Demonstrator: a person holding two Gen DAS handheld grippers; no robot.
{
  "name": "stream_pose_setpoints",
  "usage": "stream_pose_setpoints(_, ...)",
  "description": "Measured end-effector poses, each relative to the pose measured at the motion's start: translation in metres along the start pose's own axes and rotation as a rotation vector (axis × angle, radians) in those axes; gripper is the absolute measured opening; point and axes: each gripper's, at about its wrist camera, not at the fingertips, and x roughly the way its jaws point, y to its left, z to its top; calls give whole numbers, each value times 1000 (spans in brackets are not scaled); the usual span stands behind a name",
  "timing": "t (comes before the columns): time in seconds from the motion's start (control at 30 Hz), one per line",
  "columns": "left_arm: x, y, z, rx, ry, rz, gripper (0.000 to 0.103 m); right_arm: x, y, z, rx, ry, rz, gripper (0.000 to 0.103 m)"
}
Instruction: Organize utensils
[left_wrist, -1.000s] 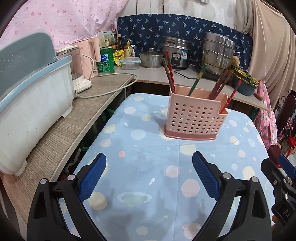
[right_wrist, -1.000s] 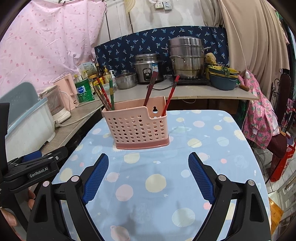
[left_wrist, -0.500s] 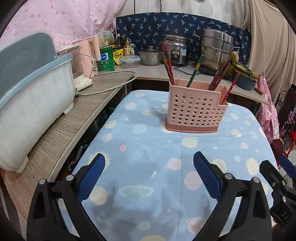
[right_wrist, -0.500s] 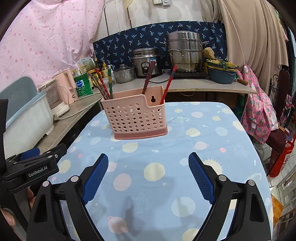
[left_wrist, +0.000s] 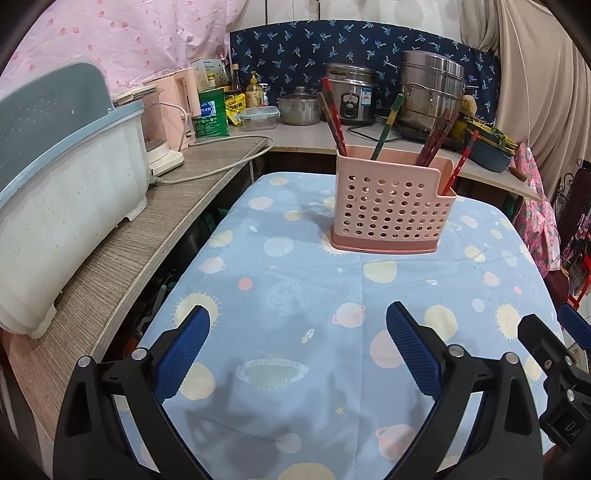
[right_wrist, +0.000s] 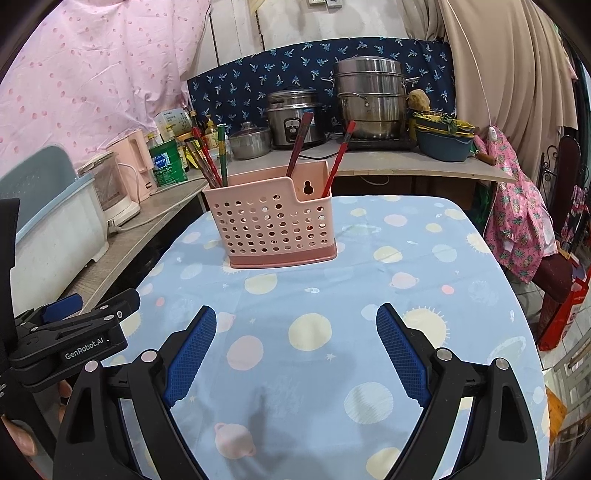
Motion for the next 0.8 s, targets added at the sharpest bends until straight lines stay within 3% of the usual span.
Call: stream_pose_setpoints(0.8, 1, -7, -1, 26, 14, 7, 93, 2, 4, -3, -4, 9, 4, 85)
